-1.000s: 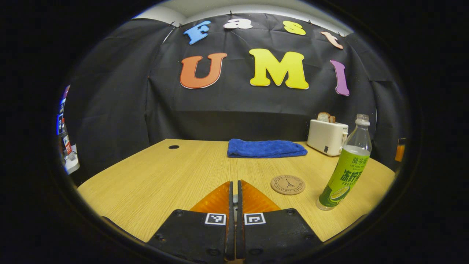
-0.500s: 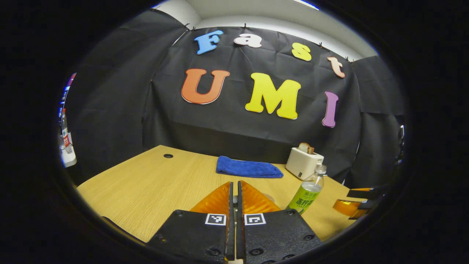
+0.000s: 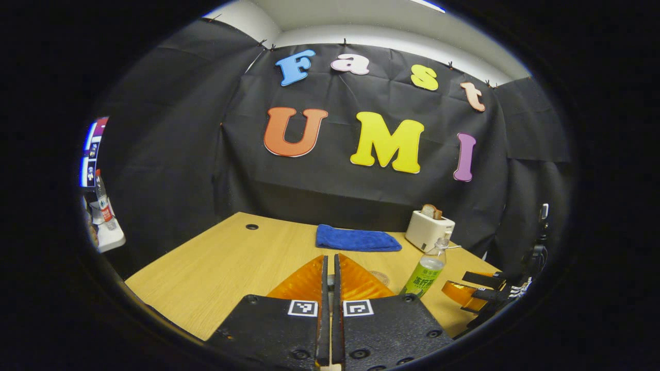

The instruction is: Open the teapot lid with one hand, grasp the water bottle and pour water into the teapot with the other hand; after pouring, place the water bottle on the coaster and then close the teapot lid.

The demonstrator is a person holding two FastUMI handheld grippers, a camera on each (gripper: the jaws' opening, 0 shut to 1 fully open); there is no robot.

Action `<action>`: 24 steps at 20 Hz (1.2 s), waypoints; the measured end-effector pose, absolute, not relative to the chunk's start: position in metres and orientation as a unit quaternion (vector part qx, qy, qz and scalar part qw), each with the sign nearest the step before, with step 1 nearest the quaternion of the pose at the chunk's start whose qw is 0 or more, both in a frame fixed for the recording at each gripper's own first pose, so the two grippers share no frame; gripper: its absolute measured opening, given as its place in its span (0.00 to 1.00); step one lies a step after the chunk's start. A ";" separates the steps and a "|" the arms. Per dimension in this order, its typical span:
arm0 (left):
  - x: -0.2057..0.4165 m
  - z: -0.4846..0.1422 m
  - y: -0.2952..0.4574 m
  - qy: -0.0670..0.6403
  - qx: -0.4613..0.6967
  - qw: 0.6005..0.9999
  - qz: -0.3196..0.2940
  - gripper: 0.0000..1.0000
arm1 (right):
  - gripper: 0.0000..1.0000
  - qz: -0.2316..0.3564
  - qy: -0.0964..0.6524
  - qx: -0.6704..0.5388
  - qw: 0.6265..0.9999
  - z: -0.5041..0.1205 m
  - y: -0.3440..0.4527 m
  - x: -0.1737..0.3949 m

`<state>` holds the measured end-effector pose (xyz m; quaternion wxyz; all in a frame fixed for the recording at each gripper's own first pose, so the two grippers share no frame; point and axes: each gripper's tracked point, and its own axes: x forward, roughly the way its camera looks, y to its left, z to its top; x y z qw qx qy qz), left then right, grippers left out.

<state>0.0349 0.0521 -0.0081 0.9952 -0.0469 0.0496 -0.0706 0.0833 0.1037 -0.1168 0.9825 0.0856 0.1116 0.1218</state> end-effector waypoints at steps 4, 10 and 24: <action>0.028 -0.007 0.049 0.053 -0.030 0.995 -0.076 0.04 | 0.96 0.124 0.117 0.082 0.982 -0.128 0.114 0.105; 0.022 -0.001 0.040 0.046 -0.015 0.994 -0.095 0.04 | 0.93 0.119 0.099 0.067 0.986 -0.129 0.133 0.152; 0.019 -0.003 0.065 0.048 0.003 0.995 -0.086 0.04 | 0.72 0.090 0.121 -0.054 0.987 -0.119 0.146 0.148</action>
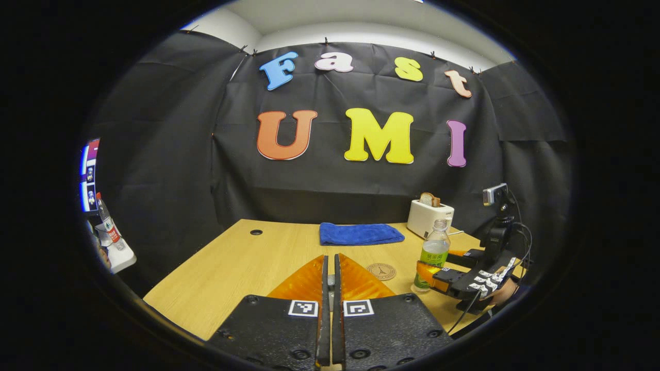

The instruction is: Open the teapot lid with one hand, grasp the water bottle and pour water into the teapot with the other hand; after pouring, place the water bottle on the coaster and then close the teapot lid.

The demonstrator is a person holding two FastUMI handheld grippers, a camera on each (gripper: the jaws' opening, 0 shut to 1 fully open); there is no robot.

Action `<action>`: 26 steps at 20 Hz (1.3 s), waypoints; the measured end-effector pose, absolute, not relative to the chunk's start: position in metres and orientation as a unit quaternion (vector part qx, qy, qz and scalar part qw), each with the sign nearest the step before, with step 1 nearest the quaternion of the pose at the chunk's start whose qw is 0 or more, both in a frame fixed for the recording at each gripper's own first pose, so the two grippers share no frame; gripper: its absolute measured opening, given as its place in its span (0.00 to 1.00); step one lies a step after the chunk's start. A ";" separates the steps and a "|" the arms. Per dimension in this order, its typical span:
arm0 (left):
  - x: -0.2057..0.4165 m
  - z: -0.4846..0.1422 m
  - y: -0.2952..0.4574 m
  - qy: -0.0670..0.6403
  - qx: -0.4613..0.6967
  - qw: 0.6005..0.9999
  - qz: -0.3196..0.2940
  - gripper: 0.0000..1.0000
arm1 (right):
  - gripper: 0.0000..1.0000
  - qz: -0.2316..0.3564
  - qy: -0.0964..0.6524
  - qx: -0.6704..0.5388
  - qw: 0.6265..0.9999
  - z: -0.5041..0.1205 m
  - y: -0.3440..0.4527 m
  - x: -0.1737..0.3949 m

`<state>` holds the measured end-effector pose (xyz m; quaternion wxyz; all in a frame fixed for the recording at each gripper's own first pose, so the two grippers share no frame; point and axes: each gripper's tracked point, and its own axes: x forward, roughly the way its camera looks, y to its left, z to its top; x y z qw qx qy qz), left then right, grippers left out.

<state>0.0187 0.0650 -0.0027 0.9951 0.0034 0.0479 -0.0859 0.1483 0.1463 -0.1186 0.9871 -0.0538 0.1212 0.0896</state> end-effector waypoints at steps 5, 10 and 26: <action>0.017 -0.004 0.067 0.050 0.002 0.995 -0.088 0.04 | 0.72 0.089 0.138 -0.170 0.972 -0.113 0.158 0.144; 0.017 -0.002 0.076 0.048 0.007 0.995 -0.085 0.04 | 0.72 0.057 0.139 -0.293 0.944 -0.113 0.153 0.144; 0.017 -0.007 0.130 0.060 -0.011 0.997 -0.046 0.04 | 0.72 0.034 0.048 -0.618 0.784 -0.110 0.207 0.160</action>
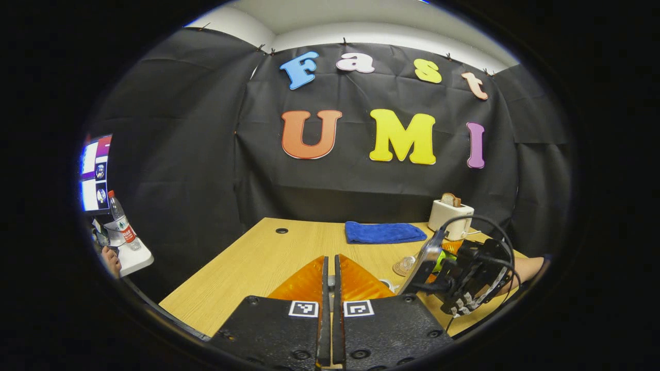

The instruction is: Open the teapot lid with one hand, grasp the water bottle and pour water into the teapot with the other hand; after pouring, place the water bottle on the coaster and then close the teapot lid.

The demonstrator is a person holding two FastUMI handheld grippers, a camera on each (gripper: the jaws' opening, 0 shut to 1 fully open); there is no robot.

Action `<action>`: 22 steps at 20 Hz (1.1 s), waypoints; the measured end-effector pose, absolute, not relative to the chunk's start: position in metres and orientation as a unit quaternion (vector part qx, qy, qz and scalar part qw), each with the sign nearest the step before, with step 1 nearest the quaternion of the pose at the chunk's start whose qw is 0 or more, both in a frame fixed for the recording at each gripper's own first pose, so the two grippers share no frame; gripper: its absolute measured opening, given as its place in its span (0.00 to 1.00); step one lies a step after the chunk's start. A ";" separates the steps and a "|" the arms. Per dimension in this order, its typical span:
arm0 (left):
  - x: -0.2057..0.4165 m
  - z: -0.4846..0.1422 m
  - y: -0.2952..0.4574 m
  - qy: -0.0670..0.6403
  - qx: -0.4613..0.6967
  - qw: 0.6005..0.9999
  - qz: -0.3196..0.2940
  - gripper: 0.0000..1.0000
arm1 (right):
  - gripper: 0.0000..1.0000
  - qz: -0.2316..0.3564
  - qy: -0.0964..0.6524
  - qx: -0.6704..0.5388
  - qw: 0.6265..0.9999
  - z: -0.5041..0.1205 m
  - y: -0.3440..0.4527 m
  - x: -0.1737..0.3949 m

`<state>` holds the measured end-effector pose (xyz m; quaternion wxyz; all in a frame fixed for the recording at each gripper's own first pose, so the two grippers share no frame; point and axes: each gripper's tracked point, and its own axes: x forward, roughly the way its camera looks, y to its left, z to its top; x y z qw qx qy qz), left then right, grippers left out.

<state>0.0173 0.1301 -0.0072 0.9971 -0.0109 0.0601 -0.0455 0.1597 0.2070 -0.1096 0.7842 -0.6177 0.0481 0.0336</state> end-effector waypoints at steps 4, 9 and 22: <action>0.017 -0.009 0.133 0.062 -0.012 0.997 -0.045 0.04 | 0.73 -0.001 0.000 -0.693 0.721 -0.097 0.217 0.156; 0.016 -0.008 0.130 0.062 -0.011 0.997 -0.052 0.04 | 0.72 -0.015 -0.035 -0.735 0.677 -0.083 0.231 0.154; 0.018 -0.013 0.130 0.071 -0.016 0.996 -0.055 0.04 | 0.73 -0.048 -0.086 -0.792 0.603 -0.063 0.238 0.146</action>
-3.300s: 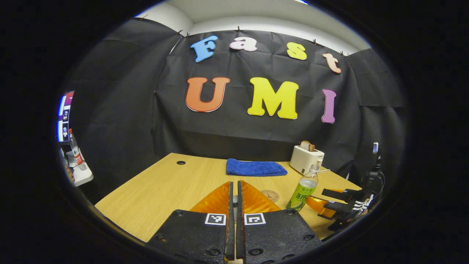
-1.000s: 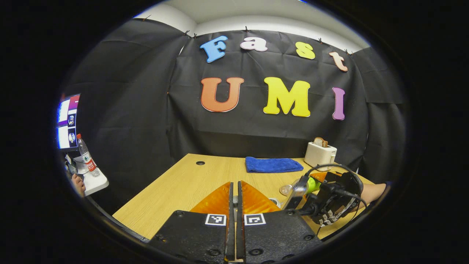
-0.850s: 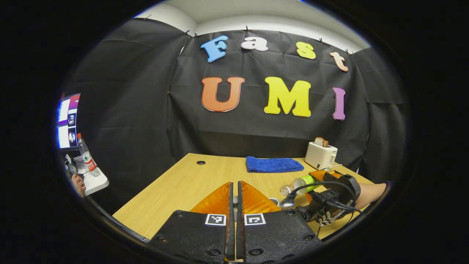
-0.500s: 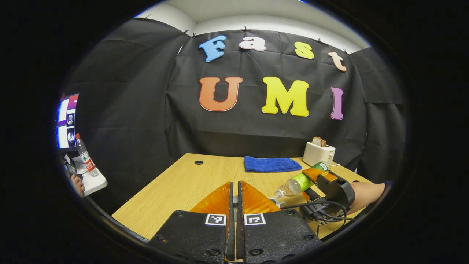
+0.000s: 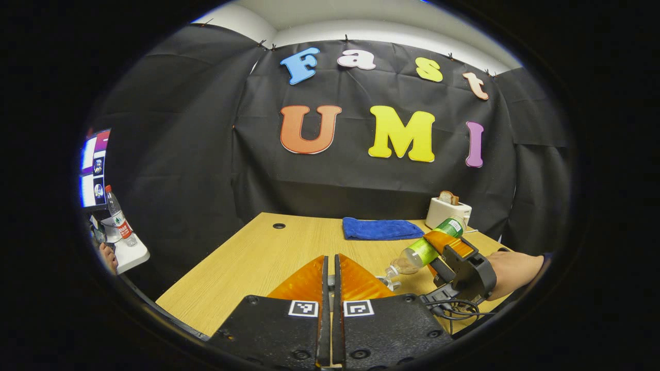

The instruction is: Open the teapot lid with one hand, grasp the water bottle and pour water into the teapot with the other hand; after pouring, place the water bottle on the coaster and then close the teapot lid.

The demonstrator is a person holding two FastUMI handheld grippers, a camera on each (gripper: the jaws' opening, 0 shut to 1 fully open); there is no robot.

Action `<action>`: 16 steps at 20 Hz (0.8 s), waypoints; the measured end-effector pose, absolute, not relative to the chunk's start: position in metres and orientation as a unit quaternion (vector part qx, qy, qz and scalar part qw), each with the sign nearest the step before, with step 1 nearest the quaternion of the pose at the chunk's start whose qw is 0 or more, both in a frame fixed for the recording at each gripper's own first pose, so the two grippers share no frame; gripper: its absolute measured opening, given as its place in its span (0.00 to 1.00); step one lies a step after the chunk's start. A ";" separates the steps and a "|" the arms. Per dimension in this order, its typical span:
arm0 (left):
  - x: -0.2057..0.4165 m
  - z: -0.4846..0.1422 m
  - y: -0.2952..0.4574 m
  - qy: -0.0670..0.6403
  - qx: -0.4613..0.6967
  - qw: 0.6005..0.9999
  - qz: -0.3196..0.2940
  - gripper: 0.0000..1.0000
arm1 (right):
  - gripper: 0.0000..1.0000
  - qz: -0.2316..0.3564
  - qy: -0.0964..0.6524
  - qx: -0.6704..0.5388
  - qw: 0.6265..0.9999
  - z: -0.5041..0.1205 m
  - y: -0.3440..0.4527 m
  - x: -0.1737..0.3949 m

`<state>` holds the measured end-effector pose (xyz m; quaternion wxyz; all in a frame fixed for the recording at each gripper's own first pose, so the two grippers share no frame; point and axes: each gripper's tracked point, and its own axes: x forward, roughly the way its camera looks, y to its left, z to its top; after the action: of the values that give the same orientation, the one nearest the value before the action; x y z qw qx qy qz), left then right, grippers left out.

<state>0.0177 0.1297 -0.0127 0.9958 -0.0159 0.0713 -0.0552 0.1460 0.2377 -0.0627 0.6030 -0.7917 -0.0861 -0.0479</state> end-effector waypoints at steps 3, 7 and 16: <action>0.017 -0.013 0.129 0.073 -0.016 0.996 -0.055 0.04 | 0.72 -0.049 -0.092 -0.798 0.593 -0.061 0.239 0.146; 0.017 -0.013 0.127 0.073 -0.014 0.995 -0.059 0.04 | 0.73 -0.049 -0.108 -0.809 0.575 -0.058 0.243 0.144; 0.016 -0.014 0.126 0.075 -0.011 0.995 -0.061 0.04 | 0.72 -0.069 -0.142 -0.836 0.525 -0.047 0.246 0.144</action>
<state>0.0161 0.1263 -0.0145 0.9952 -0.0110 0.0754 -0.0611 0.1438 0.2465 -0.0466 0.5251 -0.8363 -0.1415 -0.0695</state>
